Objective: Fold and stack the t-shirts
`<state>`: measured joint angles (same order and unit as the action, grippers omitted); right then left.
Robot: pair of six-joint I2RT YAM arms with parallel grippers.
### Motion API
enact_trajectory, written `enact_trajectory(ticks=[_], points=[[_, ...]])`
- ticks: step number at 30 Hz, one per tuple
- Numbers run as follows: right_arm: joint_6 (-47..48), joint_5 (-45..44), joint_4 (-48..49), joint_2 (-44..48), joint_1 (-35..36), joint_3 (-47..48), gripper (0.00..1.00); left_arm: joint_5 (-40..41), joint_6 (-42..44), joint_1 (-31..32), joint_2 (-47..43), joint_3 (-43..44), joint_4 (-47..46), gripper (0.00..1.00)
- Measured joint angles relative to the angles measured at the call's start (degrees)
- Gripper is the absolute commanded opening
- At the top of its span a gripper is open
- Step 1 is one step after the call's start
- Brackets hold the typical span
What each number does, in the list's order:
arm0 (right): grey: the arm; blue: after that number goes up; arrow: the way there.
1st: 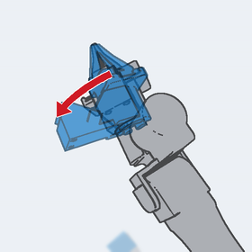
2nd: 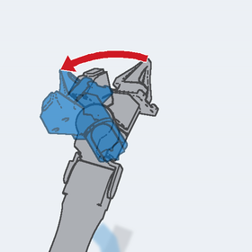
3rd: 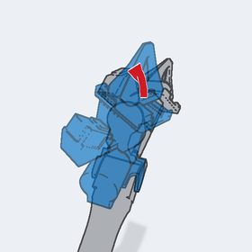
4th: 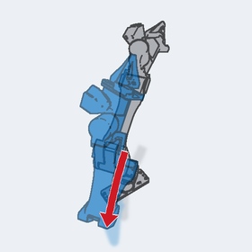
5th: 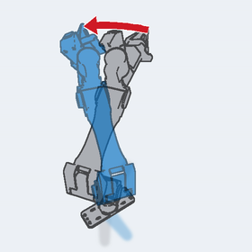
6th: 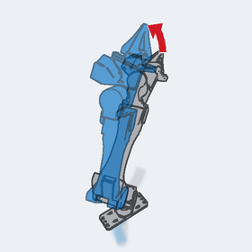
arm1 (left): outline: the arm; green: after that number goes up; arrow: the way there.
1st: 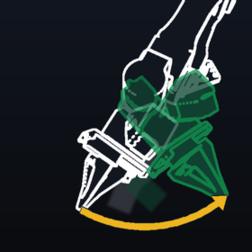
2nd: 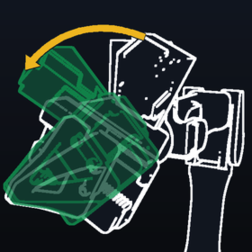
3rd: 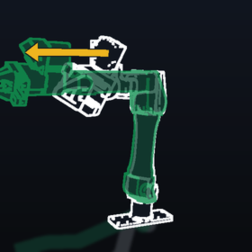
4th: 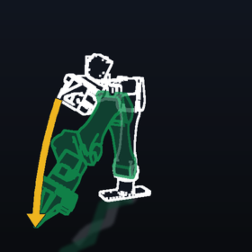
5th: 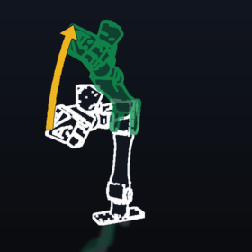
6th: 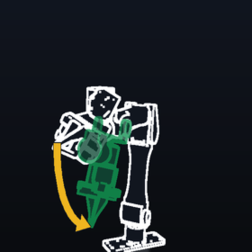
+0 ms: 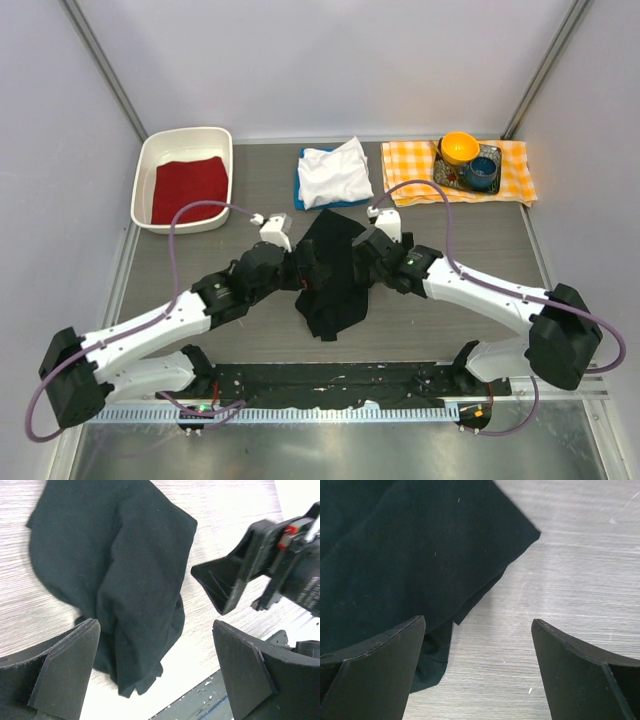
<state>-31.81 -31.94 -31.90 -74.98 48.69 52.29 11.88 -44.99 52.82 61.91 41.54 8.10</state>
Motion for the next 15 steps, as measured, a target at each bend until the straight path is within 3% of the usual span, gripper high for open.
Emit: enact_trajectory(ticks=[8,15], points=[[-0.7,10.1,6.3,-4.1,0.6,-2.7,0.89,2.7,-2.4,0.1,-10.3,-6.5,7.2,1.00],[-0.5,16.9,6.5,-4.2,8.3,-1.6,0.88,3.7,-4.8,0.1,-11.8,-10.5,12.5,0.99]])
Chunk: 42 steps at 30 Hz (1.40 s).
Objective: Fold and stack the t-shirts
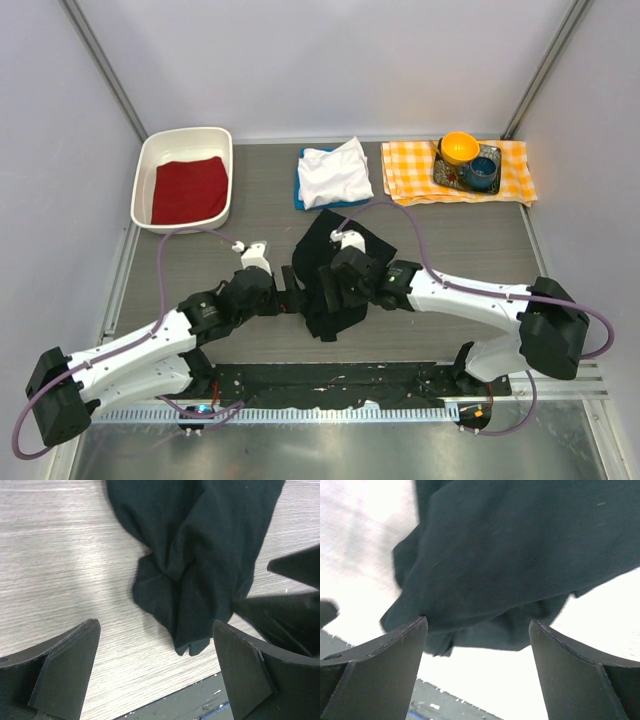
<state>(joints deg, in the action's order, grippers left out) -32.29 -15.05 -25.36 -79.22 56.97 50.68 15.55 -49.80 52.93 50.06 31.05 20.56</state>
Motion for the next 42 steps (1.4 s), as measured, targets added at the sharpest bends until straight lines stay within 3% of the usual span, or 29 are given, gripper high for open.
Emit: enact_trajectory(ticks=[7,15,19,33,40,41,42], points=[[-2.9,3.7,-1.0,0.7,7.3,-0.5,0.84,2.6,-2.5,0.1,-5.1,-2.5,3.3,0.99],[-7.8,5.4,0.2,1.6,11.7,-5.9,0.70,4.3,-3.9,0.1,-11.5,-3.9,5.2,0.99],[-9.0,5.4,2.4,-1.6,13.5,-6.0,0.61,4.4,-4.0,0.1,-12.0,-4.4,6.3,0.99],[-9.9,5.1,6.4,-6.9,14.9,-6.0,0.50,4.4,-4.1,0.1,-12.4,-4.6,7.2,0.99],[-9.6,4.9,8.4,-8.8,15.0,-5.6,0.36,4.4,-4.1,0.1,-12.4,-4.6,7.5,0.99],[-9.5,4.9,8.6,-9.0,15.0,-5.6,0.33,4.4,-4.1,0.1,-12.4,-4.6,7.5,0.99],[-9.5,4.9,8.8,-9.1,15.0,-5.6,0.23,4.5,-4.1,0.1,-12.4,-4.6,7.6,0.99]])
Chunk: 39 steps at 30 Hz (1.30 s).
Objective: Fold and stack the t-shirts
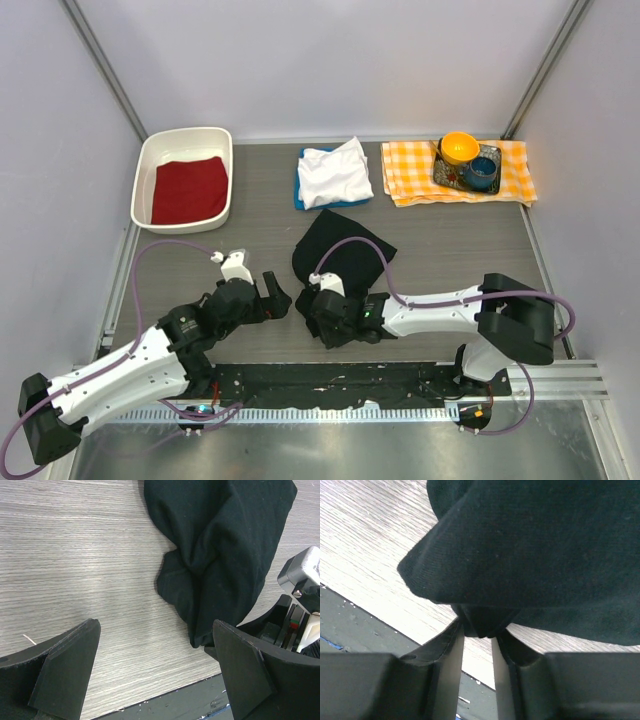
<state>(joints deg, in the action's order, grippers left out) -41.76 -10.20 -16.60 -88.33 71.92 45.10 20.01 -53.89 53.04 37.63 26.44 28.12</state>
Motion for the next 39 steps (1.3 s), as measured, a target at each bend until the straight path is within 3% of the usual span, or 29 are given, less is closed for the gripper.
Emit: enact_trajectory(ticks=[2,3,9,13,15,23,27,31,35,39], points=[[0.2,-0.1,0.3,-0.2,0.0,0.0,0.11,0.0,0.0,0.0,0.0,0.0,0.0,0.99],[0.4,-0.2,0.3,-0.3,0.0,0.0,0.01,0.0,0.0,0.0,0.0,0.0,0.0,0.99],[1.1,-1.8,-1.4,-0.4,0.0,0.4,0.01,0.5,0.0,0.0,0.0,0.0,0.5,0.99],[4.0,-6.5,-9.1,-0.3,0.0,5.9,0.01,1.5,0.3,0.0,0.0,1.0,2.6,0.99],[6.1,-9.2,-13.5,-0.5,-0.2,12.7,0.01,2.3,0.5,0.0,0.0,2.4,3.6,0.99],[19.8,-25.7,-27.5,-8.2,-0.9,65.3,0.01,5.1,0.8,0.0,-3.1,6.1,5.4,0.99],[23.3,-36.3,-32.2,-5.5,-1.1,78.4,0.01,6.4,0.6,0.0,-7.2,6.1,6.9,1.00],[22.9,-44.8,-38.4,4.1,-0.9,73.6,0.01,7.5,0.5,0.0,-11.6,7.0,6.9,1.00],[16.0,-48.8,-44.9,15.2,-2.3,59.1,0.01,8.0,0.6,0.1,-12.7,8.9,7.0,1.00],[7.8,-48.1,-50.1,21.7,-7.9,41.8,0.01,8.0,1.1,0.1,-12.0,8.9,7.5,1.00]])
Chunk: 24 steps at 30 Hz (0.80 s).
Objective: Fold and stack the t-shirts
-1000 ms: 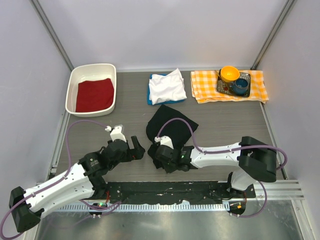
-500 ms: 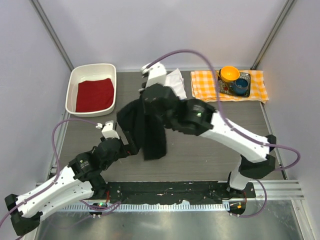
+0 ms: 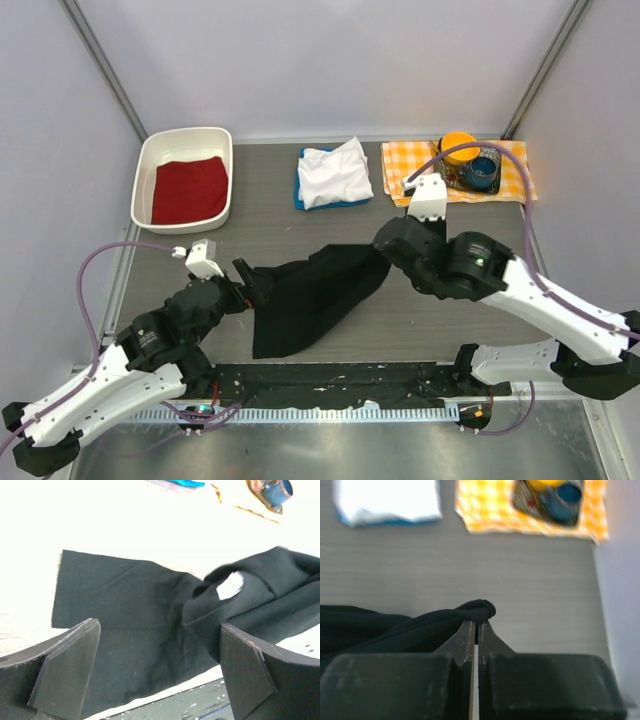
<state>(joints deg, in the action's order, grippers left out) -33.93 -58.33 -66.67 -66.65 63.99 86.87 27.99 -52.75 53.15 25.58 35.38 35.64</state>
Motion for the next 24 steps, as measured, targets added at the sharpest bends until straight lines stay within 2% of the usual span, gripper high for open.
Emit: enact_trajectory(ticks=[4,6,15,21,24], points=[[-6.1,1.5,-4.6,-0.9,-3.8,-12.1,0.01,-0.4,0.7,0.0,2.8,0.0,0.6,1.00],[-7.6,2.1,-6.4,-0.8,-4.0,-14.1,0.01,-0.4,0.8,0.0,4.0,0.0,1.1,1.00],[-8.6,2.0,-8.0,4.4,-4.3,-13.0,0.01,0.5,2.3,0.0,6.7,0.0,1.4,1.00],[-5.9,5.2,-3.0,-0.5,-5.8,-19.1,0.01,0.5,2.7,0.0,9.2,0.2,1.3,1.00],[-2.3,10.0,1.4,-4.8,-6.4,-16.8,0.01,0.5,3.0,0.0,10.4,0.2,1.0,1.00]])
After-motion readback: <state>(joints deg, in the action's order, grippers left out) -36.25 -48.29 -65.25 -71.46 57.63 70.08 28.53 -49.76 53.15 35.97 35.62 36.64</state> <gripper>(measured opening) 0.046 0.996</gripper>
